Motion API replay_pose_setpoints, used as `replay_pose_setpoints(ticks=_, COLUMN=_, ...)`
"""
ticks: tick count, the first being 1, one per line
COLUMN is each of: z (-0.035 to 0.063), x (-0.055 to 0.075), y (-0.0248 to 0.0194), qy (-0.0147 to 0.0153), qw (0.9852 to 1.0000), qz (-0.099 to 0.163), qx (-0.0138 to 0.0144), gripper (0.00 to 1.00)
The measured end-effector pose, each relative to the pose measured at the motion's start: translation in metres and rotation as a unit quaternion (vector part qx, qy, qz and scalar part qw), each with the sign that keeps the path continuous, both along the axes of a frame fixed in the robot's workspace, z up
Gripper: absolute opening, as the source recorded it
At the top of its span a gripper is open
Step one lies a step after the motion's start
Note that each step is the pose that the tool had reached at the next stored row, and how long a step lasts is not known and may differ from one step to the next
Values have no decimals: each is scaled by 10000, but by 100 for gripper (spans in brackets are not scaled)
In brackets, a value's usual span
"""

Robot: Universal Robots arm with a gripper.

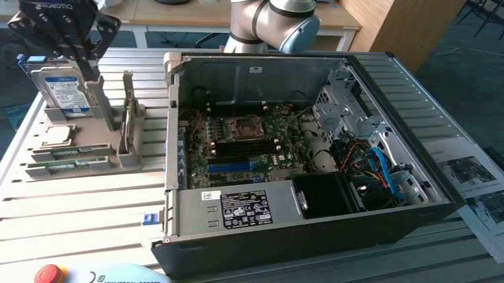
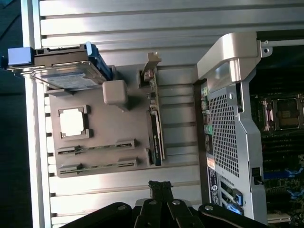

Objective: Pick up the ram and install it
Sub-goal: 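Reach for the ram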

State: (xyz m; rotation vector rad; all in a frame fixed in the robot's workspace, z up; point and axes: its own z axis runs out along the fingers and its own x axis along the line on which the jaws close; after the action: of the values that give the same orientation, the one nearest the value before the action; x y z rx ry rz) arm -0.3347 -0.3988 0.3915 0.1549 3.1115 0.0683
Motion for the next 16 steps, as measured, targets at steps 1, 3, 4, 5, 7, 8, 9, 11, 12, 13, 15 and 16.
replay_pose_setpoints(ticks=1, z=-1, x=-30, y=0, qy=0, qw=10000, qz=0, qx=0, gripper=11)
replay_pose_setpoints(ticks=3, z=-2, x=-91, y=0, qy=0, qw=10000, qz=-2, qx=0, gripper=11)
replay_pose_setpoints(ticks=4, z=-2, x=-122, y=-1, qy=0, qw=10000, qz=-2, qx=0, gripper=11)
replay_pose_setpoints(ticks=5, z=-3, x=-155, y=-1, qy=0, qw=10000, qz=-3, qx=0, gripper=11)
replay_pose_setpoints(ticks=7, z=-4, x=-216, y=0, qy=0, qw=10000, qz=-4, qx=0, gripper=11)
replay_pose_setpoints(ticks=8, z=-4, x=-246, y=0, qy=0, qw=10000, qz=-5, qx=0, gripper=11)
replay_pose_setpoints(ticks=9, z=-4, x=-276, y=0, qy=0, qw=10000, qz=-5, qx=0, gripper=11)
replay_pose_setpoints(ticks=11, z=-5, x=-335, y=0, qy=0, qw=10000, qz=-6, qx=0, gripper=11)
replay_pose_setpoints(ticks=12, z=-6, x=-365, y=0, qy=-1, qw=10000, qz=-7, qx=0, gripper=11)
replay_pose_setpoints(ticks=13, z=-6, x=-395, y=0, qy=0, qw=10000, qz=-7, qx=0, gripper=11)
replay_pose_setpoints(ticks=15, z=-6, x=-458, y=0, qy=0, qw=10000, qz=-8, qx=0, gripper=11)
replay_pose_setpoints(ticks=16, z=-7, x=-489, y=0, qy=0, qw=10000, qz=-9, qx=0, gripper=11)
